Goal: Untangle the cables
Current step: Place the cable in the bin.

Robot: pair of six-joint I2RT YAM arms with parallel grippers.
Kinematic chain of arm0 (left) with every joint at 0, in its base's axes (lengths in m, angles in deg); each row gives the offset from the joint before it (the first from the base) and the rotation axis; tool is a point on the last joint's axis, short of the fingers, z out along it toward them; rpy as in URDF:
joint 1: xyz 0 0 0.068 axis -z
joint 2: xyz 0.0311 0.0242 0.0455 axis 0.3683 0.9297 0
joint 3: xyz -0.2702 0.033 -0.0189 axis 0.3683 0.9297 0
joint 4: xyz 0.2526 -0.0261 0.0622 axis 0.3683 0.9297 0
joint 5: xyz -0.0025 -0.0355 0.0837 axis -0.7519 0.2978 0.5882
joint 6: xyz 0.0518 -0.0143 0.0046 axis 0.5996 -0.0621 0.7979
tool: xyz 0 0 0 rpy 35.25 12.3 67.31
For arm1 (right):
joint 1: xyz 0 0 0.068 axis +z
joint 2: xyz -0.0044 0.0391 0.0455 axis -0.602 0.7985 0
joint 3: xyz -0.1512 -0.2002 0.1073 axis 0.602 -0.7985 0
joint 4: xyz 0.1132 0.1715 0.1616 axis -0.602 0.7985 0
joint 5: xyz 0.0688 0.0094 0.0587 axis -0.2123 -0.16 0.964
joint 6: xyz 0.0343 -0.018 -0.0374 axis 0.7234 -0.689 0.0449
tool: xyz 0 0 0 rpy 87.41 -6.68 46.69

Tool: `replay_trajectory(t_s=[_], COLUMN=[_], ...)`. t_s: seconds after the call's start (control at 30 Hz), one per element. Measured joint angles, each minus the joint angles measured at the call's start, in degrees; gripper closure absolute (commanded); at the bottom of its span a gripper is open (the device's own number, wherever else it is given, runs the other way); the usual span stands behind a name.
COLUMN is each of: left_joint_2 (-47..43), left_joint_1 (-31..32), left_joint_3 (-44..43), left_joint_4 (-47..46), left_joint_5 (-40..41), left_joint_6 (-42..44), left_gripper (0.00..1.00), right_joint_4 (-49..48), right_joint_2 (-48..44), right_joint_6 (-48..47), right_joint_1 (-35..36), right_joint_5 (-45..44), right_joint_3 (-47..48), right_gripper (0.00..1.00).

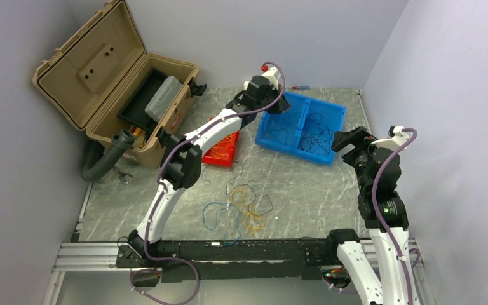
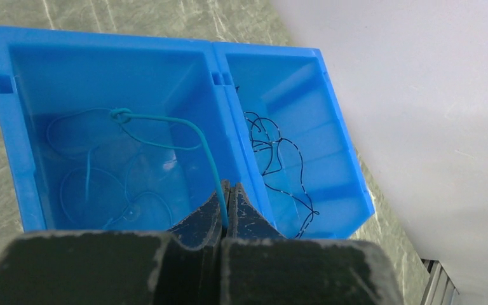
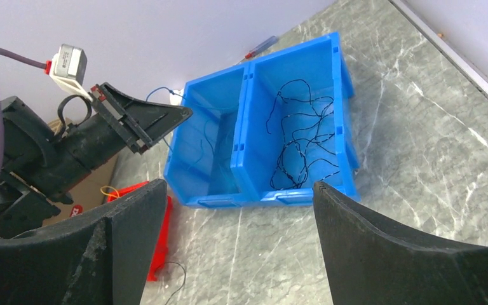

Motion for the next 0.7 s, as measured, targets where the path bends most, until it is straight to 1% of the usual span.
replay_trajectory(t_s=[0.1, 0.27, 0.4, 0.6, 0.67, 0.7], left_joint_2=[0.87, 1.46, 1.16, -1.77, -4.00, -5.20], left_joint_1=[0.00, -0.04, -0.02, -0.02, -0.02, 0.02], left_joint_3=[0.00, 0.00, 0.44, 1.44, 1.46, 1.49], left_joint_4=[-0.57, 0.48, 2.64, 10.82, 14.43, 16.04], left_joint_5=[0.74, 0.83, 1.29, 2.56, 3.52, 4.07], left_joint_6=[-0.61, -1.05, 0.13, 3.23, 4.79, 5.64], left_gripper=[0.85, 0.62, 0.48, 0.27, 0.17, 0.11], right_joint_4=[0.02, 0.37, 0.68, 1.31, 1.84, 2.12], right_joint_2=[0.04, 0.09, -0.22, -0.66, -0.39, -0.09], right_joint_6=[0.02, 0.26, 0.81, 0.98, 0.87, 0.76], right_joint_1=[0.00, -0.02, -0.04, -0.04, -0.04, -0.04], right_joint_5=[-0.24, -0.26, -0.15, -0.13, 0.17, 0.44], right_joint_3=[0.00, 0.00, 0.00, 0.00, 0.00, 0.02], right_gripper=[0.13, 0.13, 0.13, 0.12, 0.11, 0.10])
